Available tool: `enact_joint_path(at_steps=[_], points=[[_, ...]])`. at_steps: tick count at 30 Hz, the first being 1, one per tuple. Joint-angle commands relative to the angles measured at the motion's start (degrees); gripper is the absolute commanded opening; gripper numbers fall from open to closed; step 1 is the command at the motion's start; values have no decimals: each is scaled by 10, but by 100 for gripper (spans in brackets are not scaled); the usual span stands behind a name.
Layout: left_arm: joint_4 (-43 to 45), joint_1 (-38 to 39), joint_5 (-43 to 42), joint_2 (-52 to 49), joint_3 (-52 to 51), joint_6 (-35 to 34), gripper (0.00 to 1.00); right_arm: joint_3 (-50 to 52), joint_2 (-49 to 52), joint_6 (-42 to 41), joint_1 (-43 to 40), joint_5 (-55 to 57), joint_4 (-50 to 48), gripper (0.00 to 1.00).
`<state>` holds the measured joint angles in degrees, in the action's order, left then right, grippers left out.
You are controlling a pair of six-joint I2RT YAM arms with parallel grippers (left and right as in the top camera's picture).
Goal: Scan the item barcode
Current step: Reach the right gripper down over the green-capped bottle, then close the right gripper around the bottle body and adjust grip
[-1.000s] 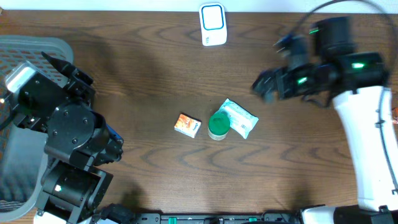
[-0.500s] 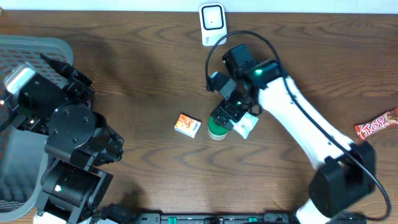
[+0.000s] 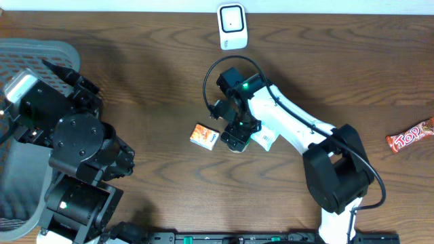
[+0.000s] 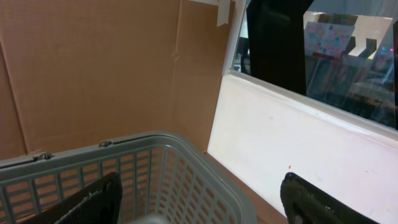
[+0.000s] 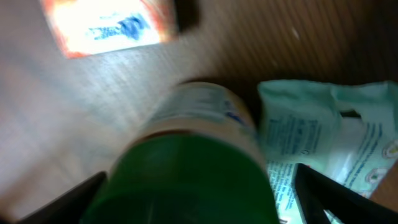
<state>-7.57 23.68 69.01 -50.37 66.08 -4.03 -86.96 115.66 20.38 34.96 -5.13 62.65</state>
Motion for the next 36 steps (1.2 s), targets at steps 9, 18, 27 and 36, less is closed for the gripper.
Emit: enact_joint_path(at_steps=[9,18,27,36], points=[[-1,-3,11,3,0,8,82,-2,3,-261,4,52,-3,67],[-1,-3,11,3,0,8,82,-14,3,-574,0,31,-6,92],[-4,-3,11,3,0,8,82,-29,3,-340,0,31,18,99],[-31,-3,11,3,0,8,82,-25,4,-232,4,31,37,99]])
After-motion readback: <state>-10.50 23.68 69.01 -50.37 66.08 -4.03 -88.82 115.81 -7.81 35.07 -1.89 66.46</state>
